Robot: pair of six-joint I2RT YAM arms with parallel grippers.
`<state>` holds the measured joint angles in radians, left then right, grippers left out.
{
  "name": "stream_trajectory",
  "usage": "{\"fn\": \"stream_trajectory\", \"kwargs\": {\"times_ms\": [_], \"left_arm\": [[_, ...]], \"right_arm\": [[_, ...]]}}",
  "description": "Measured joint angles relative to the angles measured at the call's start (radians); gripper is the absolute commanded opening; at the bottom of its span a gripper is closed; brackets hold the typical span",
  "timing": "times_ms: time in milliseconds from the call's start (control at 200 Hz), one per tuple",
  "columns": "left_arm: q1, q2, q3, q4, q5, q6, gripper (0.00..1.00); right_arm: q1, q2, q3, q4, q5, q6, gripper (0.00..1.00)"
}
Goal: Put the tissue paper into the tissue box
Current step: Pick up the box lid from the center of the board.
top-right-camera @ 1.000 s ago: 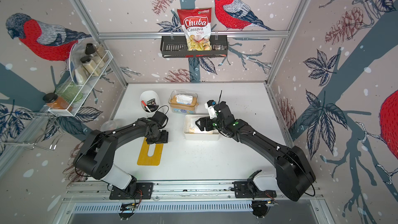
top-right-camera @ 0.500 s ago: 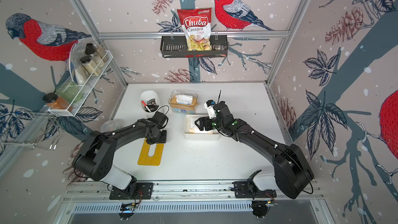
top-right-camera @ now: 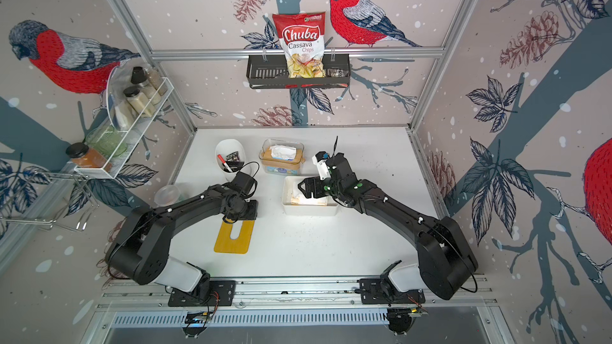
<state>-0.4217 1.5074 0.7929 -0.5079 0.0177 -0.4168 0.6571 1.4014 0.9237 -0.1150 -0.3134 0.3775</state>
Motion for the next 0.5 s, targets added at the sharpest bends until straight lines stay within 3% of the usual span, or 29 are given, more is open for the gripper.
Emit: {"fn": "stream_trajectory", "kwargs": {"times_ms": [500], "left_arm": [[-0.001,-0.039,-0.005,0.032,0.064,0.031,0.51]], "right_arm": [[0.014,0.064,0.074,-0.039,0.0,0.0,0.86]]}}
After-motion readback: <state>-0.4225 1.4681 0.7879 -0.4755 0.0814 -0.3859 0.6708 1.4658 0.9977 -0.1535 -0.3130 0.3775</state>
